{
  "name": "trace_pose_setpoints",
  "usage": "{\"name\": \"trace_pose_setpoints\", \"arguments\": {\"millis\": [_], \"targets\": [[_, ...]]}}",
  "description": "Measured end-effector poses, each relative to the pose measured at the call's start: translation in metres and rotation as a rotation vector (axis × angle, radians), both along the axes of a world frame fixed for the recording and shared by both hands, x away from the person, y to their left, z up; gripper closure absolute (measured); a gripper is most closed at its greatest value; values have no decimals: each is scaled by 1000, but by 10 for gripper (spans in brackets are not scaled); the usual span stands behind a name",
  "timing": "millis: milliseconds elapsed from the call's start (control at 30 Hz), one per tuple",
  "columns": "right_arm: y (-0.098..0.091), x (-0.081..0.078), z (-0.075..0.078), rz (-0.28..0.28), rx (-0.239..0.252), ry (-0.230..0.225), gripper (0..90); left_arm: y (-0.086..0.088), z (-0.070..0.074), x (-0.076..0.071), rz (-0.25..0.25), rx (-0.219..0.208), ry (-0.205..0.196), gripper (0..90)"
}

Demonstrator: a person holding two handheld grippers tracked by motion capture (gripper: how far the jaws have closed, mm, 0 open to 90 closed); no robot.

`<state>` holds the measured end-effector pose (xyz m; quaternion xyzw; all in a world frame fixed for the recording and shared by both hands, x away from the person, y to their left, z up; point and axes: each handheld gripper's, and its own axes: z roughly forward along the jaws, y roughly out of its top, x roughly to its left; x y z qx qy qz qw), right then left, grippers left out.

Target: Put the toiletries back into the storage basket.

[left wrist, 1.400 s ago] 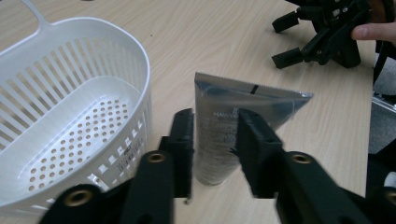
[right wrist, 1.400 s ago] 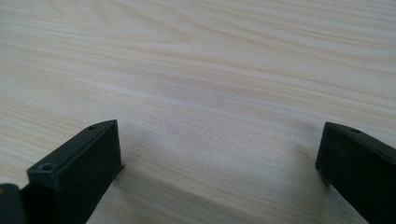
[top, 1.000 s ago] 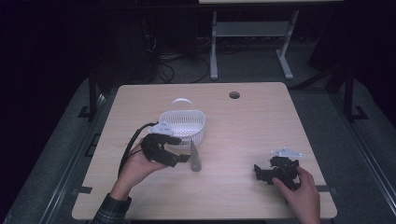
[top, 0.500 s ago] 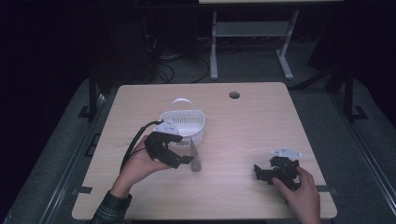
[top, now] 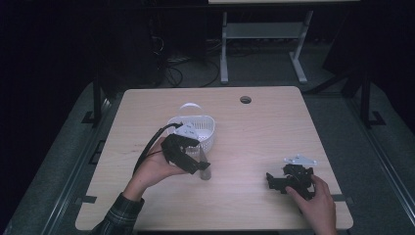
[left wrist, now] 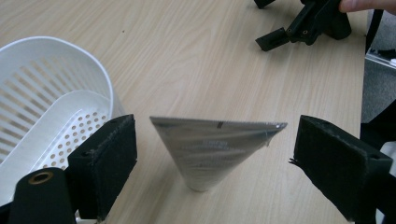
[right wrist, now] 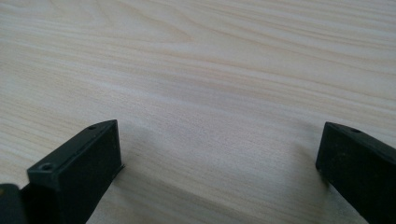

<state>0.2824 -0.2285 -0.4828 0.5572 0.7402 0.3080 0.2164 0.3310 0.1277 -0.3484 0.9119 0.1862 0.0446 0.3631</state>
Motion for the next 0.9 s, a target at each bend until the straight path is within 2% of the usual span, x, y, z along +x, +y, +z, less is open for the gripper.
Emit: {"name": "trace_pose_setpoints", "arguments": {"millis": [100, 367, 400, 467, 533, 767, 900], "targets": [[0, 0, 0, 1, 0, 0, 0, -5, -1, 2, -14, 25, 2, 126], [0, 0, 0, 2, 0, 0, 0, -15, -5, 4, -32, 46, 3, 127], [0, 0, 0, 2, 0, 0, 0, -16, -5, 5, -44, 59, 1, 128], [0, 0, 0, 2, 0, 0, 0, -18, -6, 5, -42, 56, 5, 129], [0, 0, 0, 2, 0, 0, 0, -19, -6, 6, -50, 77, -6, 133], [0, 0, 0, 2, 1, 0, 0, -22, -8, 5, -57, 106, -11, 143], [0, 0, 0, 2, 0, 0, 0, -22, -8, 5, -57, 109, -17, 201]]}}
